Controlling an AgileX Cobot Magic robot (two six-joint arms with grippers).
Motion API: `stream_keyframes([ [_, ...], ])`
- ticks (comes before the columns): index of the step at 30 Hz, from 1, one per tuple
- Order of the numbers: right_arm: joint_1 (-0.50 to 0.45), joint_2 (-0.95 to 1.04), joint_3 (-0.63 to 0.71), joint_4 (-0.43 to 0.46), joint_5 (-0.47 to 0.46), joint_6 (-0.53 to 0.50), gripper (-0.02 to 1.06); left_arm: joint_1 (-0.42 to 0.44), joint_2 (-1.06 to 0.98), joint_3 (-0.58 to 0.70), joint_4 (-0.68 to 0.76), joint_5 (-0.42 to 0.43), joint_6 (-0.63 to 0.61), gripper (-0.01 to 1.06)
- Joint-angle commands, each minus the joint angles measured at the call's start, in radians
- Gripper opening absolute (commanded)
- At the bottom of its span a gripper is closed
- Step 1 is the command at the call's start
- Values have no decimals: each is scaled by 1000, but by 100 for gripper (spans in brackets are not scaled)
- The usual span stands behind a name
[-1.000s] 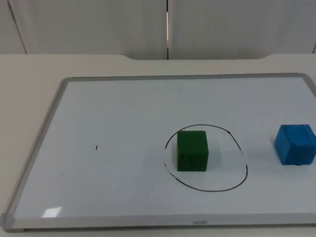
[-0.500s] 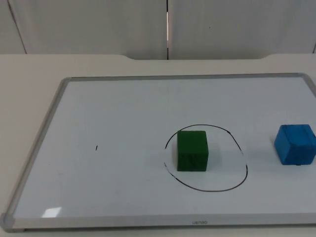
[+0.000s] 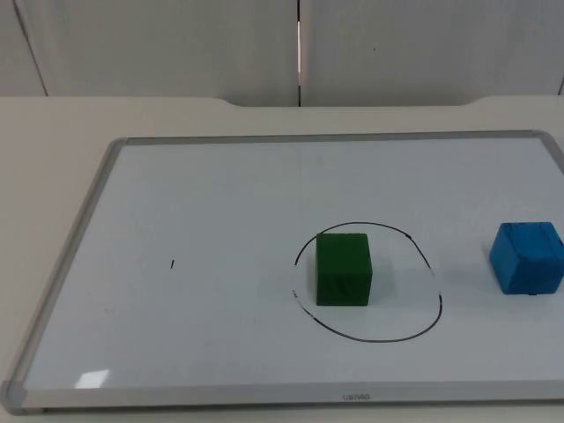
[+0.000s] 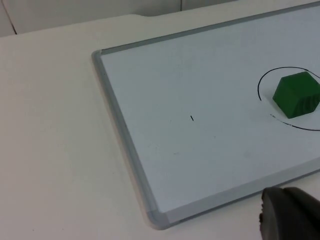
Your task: Push the two cubes into the marked area.
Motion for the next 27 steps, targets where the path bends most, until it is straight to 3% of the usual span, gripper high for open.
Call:
stream_keyframes([
  [1,-5,-5,8,-1,-8,-9,105,3,-4,5,-10,4,3,0],
  [27,-5,-5,8,8,-12,-9,105,3,-4,5,-15,4,11,0],
])
